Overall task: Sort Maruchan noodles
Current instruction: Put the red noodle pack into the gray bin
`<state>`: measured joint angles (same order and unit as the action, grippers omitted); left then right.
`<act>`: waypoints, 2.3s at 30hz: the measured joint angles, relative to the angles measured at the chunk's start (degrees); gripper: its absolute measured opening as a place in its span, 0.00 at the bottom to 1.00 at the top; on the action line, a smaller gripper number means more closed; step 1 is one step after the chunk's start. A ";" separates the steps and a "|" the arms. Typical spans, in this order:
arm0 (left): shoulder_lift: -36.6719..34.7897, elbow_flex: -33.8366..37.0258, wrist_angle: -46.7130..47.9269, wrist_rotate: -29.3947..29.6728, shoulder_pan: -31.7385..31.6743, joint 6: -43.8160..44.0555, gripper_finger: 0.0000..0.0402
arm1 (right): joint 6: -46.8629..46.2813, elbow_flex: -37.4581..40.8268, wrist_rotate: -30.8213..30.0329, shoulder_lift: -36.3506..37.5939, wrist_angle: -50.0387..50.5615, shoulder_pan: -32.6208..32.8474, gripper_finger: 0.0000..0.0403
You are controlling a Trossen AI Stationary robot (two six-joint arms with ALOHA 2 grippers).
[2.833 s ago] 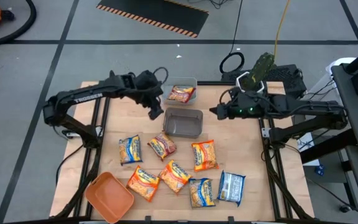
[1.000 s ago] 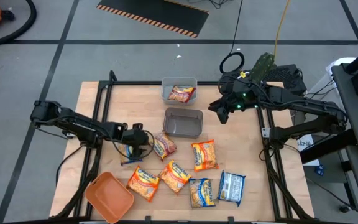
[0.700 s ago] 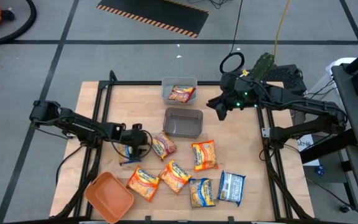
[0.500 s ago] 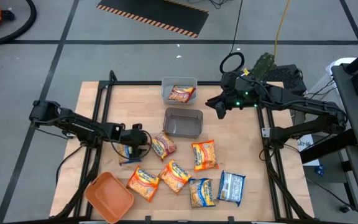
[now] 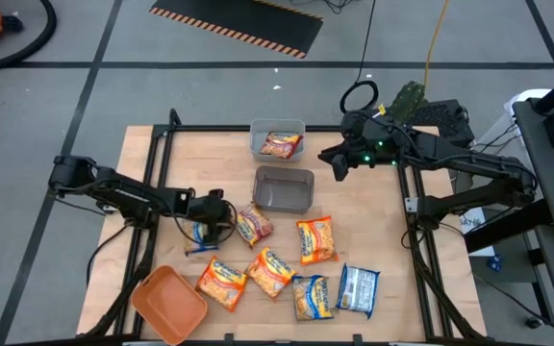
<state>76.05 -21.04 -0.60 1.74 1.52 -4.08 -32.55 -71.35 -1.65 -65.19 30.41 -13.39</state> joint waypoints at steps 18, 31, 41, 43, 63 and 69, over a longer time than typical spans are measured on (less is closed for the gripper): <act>-0.63 0.03 -6.88 2.81 -0.86 2.76 0.04 | -8.45 0.00 -1.34 0.00 -0.58 0.72 0.24; -12.73 -0.20 -4.98 -0.11 -0.84 1.60 0.01 | -7.96 0.00 -1.08 0.00 -0.27 0.86 0.24; -26.24 -0.22 -2.03 -0.72 -0.22 -0.57 0.01 | -15.85 0.00 -1.50 -0.37 -1.40 6.12 0.24; -28.40 -0.32 -2.10 -0.70 -0.22 -0.38 0.01 | -16.60 0.00 -1.71 -0.67 -2.88 7.24 0.24; -27.12 -12.15 1.29 3.10 -2.18 -2.06 0.01 | -12.26 -2.81 -4.32 -14.68 -24.60 14.20 0.59; -24.50 -15.77 1.00 4.39 -2.36 -2.25 0.01 | -7.98 -16.01 -2.49 -21.80 -15.59 14.80 0.62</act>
<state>51.55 -36.81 0.40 6.13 -0.84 -6.33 -40.52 -87.36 -4.14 -86.99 14.81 1.41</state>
